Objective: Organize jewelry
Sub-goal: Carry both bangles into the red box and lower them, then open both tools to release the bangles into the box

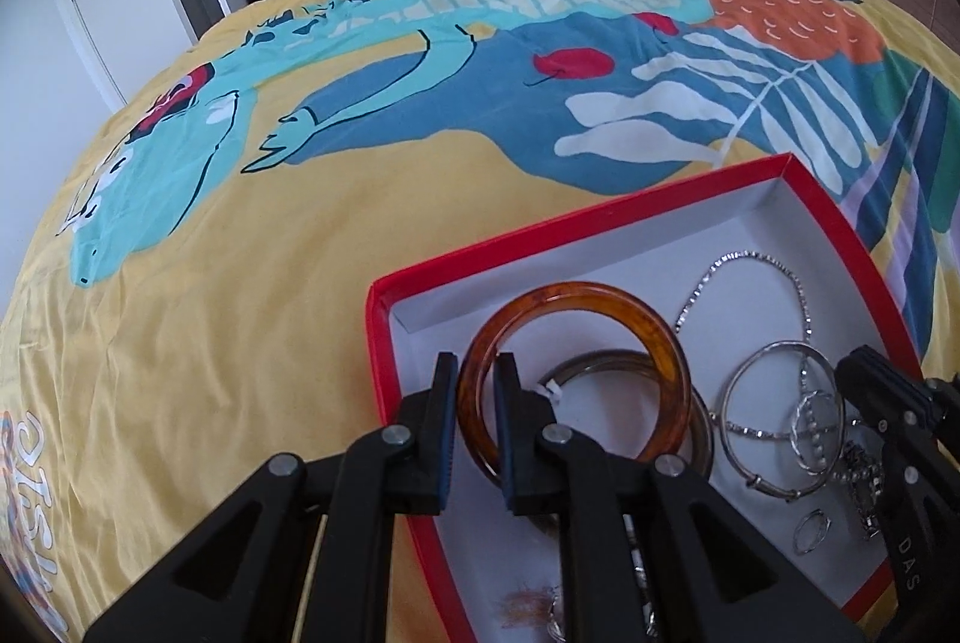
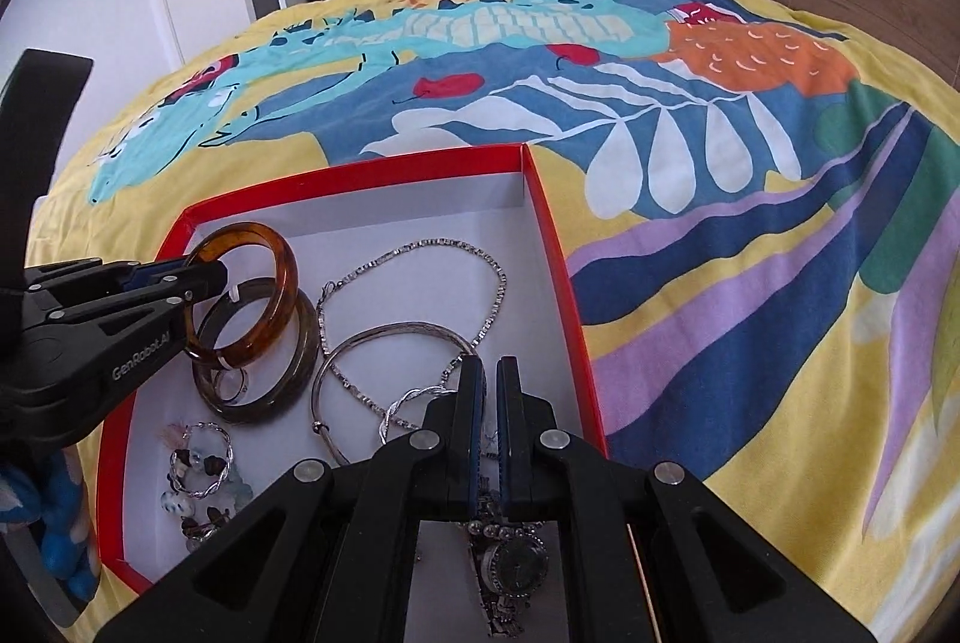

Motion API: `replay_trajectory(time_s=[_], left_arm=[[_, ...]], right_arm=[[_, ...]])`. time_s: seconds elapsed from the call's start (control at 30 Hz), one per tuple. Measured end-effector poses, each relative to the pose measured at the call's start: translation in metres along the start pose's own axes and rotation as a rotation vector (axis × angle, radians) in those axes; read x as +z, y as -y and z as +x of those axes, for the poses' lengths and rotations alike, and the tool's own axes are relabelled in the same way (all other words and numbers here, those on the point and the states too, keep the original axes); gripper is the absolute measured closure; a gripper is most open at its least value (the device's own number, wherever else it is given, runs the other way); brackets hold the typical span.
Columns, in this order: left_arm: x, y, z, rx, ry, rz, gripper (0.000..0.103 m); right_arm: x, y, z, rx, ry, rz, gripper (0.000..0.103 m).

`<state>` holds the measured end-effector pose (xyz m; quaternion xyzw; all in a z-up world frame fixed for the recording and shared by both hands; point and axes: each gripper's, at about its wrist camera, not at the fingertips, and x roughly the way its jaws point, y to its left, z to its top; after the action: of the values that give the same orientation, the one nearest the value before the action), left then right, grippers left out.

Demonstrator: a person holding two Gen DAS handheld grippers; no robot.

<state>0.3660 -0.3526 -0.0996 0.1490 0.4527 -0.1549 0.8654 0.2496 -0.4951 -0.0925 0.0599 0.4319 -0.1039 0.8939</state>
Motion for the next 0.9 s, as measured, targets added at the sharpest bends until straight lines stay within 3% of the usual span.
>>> replay_trajectory(time_s=[0.23, 0.37, 0.57, 0.9], left_arm=[[0.001, -0.004, -0.006, -0.048, -0.001, -0.017, 0.086], [0.0, -0.005, -0.023, -0.072, 0.027, -0.026, 0.07], [-0.012, -0.015, -0.066, -0.101, 0.064, -0.059, 0.068], [-0.065, -0.051, -0.189, 0.017, 0.207, -0.111, 0.06]], right_arm=[[-0.001, 0.002, -0.007, 0.012, 0.006, 0.009, 0.095], [-0.003, 0.0, -0.022, 0.013, 0.02, 0.009, 0.078], [-0.006, -0.006, -0.058, 0.011, 0.045, 0.015, 0.065], [-0.025, -0.042, -0.161, 0.041, 0.123, 0.007, 0.041]])
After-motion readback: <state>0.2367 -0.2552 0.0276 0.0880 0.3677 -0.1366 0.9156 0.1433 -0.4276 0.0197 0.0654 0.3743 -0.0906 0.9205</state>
